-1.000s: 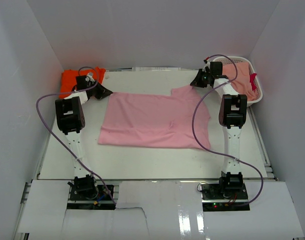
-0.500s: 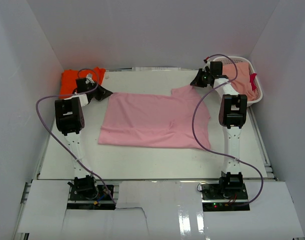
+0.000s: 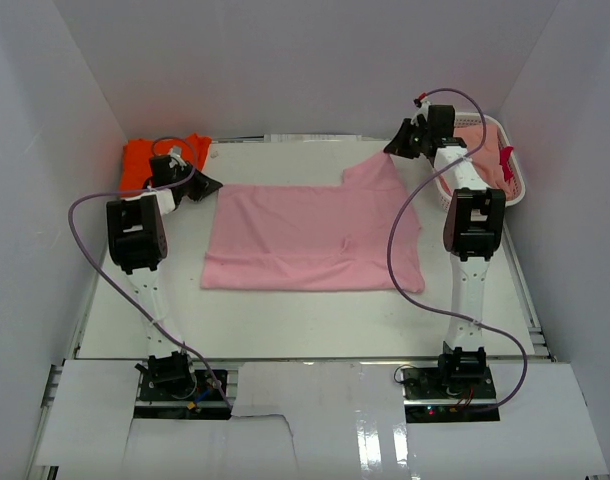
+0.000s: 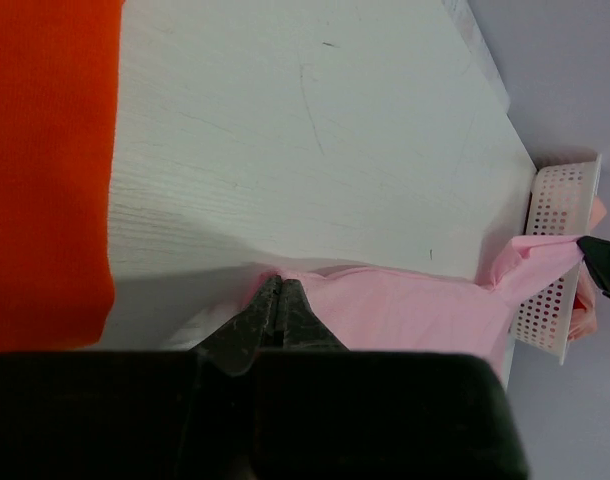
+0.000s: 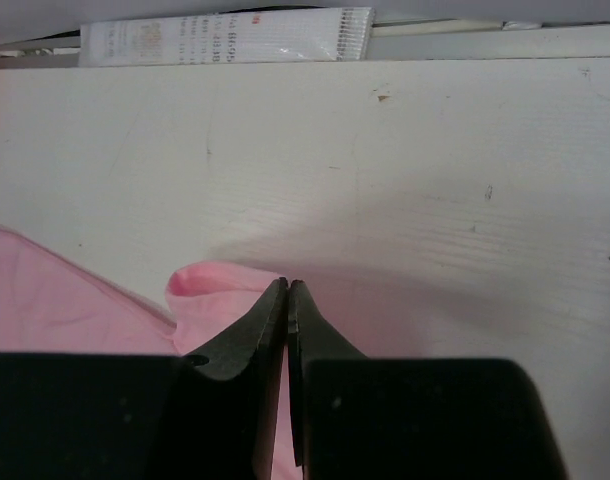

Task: Fold and stack the t-shirts
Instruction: Grap the side of the flattened tshirt furthest away from the robot with both arms

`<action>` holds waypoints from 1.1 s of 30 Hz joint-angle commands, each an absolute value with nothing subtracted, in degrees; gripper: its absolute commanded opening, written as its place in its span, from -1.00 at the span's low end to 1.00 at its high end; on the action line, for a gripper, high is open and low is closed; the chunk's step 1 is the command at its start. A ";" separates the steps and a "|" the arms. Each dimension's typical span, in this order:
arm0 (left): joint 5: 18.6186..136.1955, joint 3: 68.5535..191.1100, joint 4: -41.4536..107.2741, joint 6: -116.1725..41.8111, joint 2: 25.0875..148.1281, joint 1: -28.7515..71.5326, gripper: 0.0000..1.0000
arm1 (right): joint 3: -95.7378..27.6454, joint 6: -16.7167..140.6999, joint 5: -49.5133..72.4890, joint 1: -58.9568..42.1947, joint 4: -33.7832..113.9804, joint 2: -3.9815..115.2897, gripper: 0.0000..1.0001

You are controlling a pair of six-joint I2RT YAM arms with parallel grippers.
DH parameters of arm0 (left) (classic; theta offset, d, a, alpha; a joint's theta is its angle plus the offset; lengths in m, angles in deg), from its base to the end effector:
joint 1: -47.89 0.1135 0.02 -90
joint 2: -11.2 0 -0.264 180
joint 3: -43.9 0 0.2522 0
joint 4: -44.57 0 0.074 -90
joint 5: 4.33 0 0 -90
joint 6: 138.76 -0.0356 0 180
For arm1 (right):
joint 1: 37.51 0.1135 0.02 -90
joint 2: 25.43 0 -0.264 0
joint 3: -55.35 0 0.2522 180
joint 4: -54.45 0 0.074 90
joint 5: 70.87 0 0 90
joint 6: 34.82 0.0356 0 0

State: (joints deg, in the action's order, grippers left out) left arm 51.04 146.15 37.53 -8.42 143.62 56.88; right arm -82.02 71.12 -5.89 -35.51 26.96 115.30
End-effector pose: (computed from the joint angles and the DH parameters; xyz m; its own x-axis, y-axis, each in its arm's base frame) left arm 0.4954 0.0579 0.1192 -0.6614 -0.6439 -0.3846 -0.1439 0.6122 -0.7775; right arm 0.5665 0.0348 0.2113 -0.6011 0.2280 -0.7659 -0.2386 0.8635 0.4443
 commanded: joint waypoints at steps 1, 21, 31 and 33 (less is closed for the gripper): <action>51.48 145.29 39.33 -8.86 137.77 57.38 -1.00 | -79.89 69.77 -7.06 -35.57 27.25 110.11 -0.85; 55.52 137.38 43.29 -7.80 130.56 57.47 -1.00 | -70.91 68.80 -8.82 -35.66 27.60 103.77 -0.85; 55.17 135.80 44.43 -7.63 128.98 57.47 -1.00 | -67.66 68.54 -9.70 -35.66 28.30 100.43 -0.85; 55.52 135.45 44.34 -7.45 128.80 57.47 -1.00 | -67.31 68.36 -9.79 -35.66 28.30 99.73 -0.85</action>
